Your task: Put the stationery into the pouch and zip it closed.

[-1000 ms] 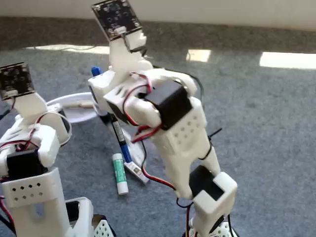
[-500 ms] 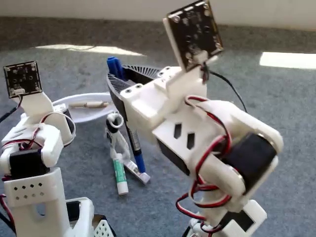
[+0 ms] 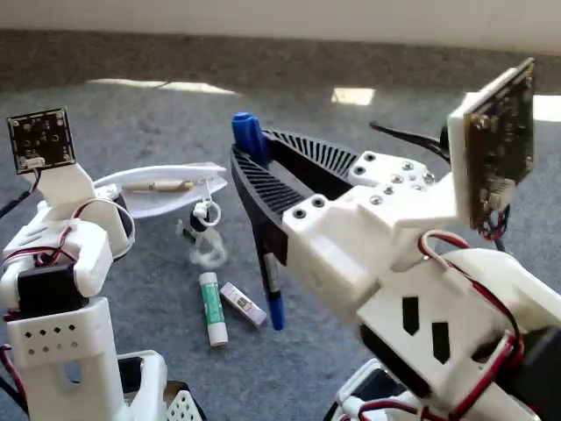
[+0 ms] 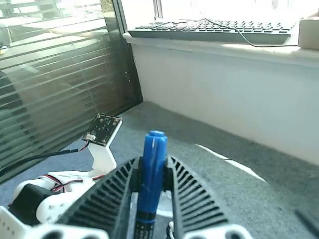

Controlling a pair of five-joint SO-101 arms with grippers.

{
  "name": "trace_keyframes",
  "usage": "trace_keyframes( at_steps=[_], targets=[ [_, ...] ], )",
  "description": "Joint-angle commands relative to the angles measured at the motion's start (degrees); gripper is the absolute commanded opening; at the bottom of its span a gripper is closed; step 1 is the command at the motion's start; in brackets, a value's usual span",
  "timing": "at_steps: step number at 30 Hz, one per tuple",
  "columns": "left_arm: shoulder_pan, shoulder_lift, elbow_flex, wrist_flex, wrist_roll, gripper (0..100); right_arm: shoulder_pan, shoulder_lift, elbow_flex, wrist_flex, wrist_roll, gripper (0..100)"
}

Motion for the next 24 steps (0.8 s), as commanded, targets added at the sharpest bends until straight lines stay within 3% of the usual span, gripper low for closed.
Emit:
trace_keyframes(
  at_steps=[1,5,24],
  targets=[
    [1.10,0.04,-0.66,0.09,-0.35,1,-2.07,-1.45,4.97,0.84,3.96,0.4],
    [1.01,0.04,-0.66,0.09,-0.35,1,-5.05,-3.21,10.15,0.04,5.45,0.4],
    [0.84,0.04,-0.66,0.79,-0.44,1,-4.79,-3.65,29.05,-12.70,5.45,0.4]
  ],
)
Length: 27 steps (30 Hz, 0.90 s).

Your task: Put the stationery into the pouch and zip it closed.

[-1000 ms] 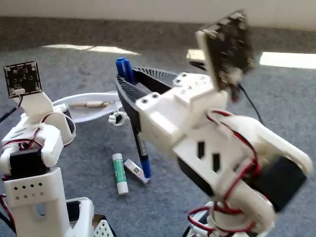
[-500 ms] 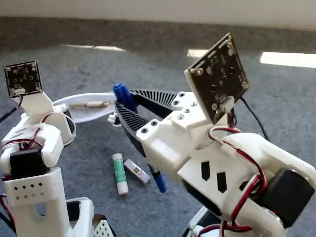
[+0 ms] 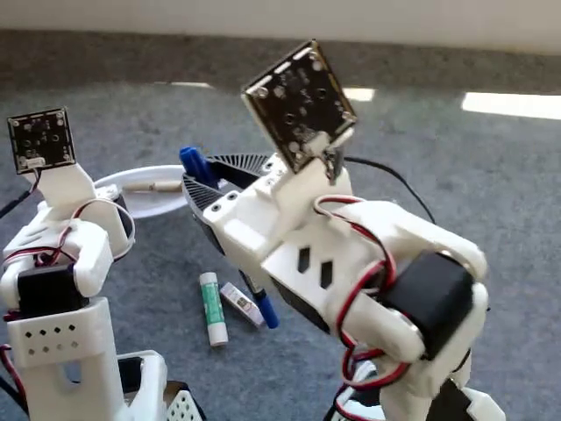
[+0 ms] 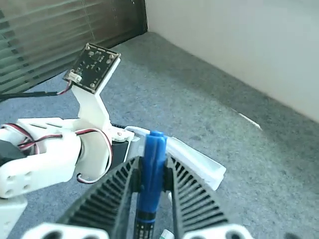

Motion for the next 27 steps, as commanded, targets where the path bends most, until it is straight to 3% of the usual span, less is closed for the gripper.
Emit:
trace_keyframes(
  at_steps=[1,7,13,27],
  targets=[
    [0.84,0.04,-0.66,0.35,-0.44,1,0.13,-1.10,4.53,-5.49,0.53,0.4],
    [0.84,0.04,-0.66,0.35,-0.44,1,3.12,-1.19,13.32,-15.25,0.35,0.4],
    [0.84,0.04,-0.66,0.35,-0.44,1,3.12,-1.19,15.69,-22.81,-6.24,0.4],
    [0.84,0.04,-0.66,0.35,-0.44,1,2.86,-9.80,21.14,-29.85,-6.33,0.4]
  ],
)
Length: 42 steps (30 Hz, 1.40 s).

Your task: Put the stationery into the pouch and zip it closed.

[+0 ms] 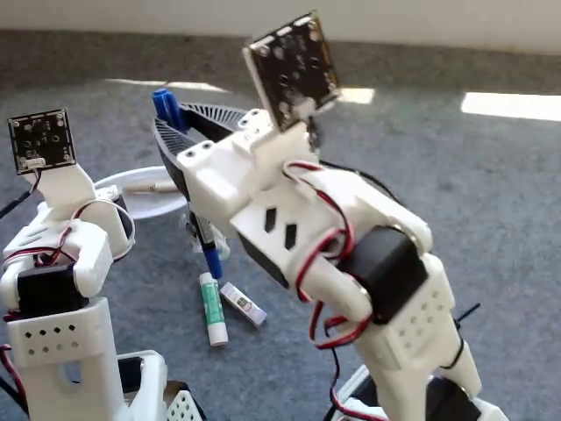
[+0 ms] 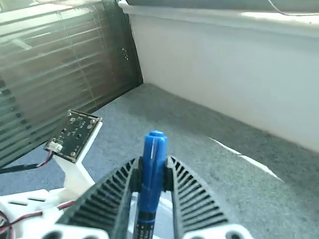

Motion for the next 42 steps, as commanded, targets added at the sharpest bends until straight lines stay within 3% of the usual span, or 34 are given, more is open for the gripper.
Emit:
trace_keyframes(
  at_steps=[1,11,19,23,31,42],
  targets=[
    [0.84,0.04,-0.66,0.09,-0.44,1,0.57,-6.29,4.88,-5.23,-0.62,0.4],
    [0.75,0.04,-0.66,0.09,-0.44,1,0.57,-22.37,39.08,-41.45,-0.62,0.4],
    [0.75,0.04,-0.66,0.09,-0.44,1,0.57,-28.62,51.74,-61.76,-0.44,0.4],
    [0.75,0.04,-0.57,0.09,-0.44,1,0.75,-28.44,54.99,-68.44,-0.53,0.4],
    [0.75,0.04,-0.57,0.18,-0.44,1,4.18,-21.23,65.36,-92.70,-0.26,0.4],
    [0.75,-0.13,0.48,-0.09,-0.44,1,6.55,-6.55,65.98,-106.15,-0.26,0.4]
  ],
)
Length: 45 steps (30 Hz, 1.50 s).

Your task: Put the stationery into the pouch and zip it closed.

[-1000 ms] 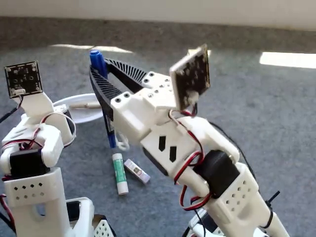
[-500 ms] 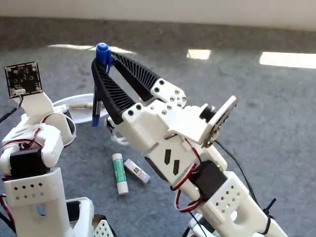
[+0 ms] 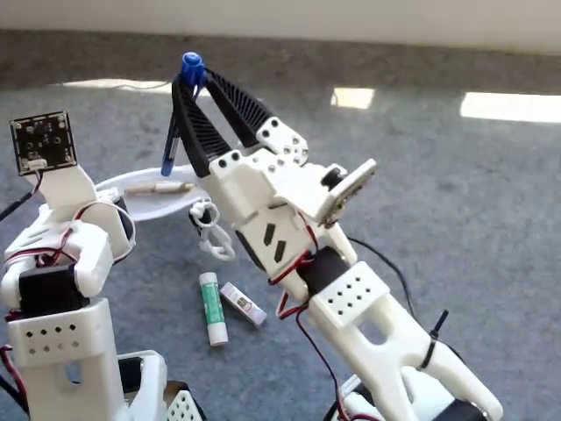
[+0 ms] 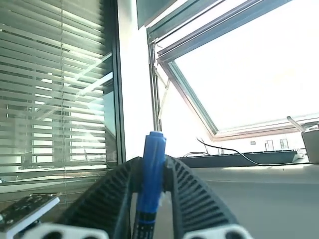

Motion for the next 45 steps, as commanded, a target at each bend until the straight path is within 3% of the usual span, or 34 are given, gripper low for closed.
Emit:
trace_keyframes(
  at_steps=[1,7,13,19,26,34,45],
  targets=[
    [0.75,-0.13,-0.84,0.00,-0.35,1,0.66,2.33,-0.13,-2.68,-0.18,0.4],
    [0.75,-0.22,-0.84,-0.09,-0.35,1,0.57,4.79,0.04,-2.68,-0.35,0.4],
    [0.75,-0.22,-0.84,-0.09,-0.35,1,-0.04,-2.68,0.22,-2.33,-0.53,0.4],
    [0.75,-0.22,-1.01,-0.18,-0.35,1,-3.91,-12.09,1.54,6.90,-0.44,0.4],
    [0.75,-0.22,-1.10,0.00,-0.35,1,-4.09,-9.27,1.27,7.16,-0.35,0.4],
    [0.75,-0.22,-0.92,0.09,-0.35,1,-4.00,2.42,1.54,-7.25,-0.18,0.4],
    [0.66,-0.22,-0.92,0.09,-0.35,1,-2.77,11.47,3.65,-15.60,-0.18,0.4]
  ],
)
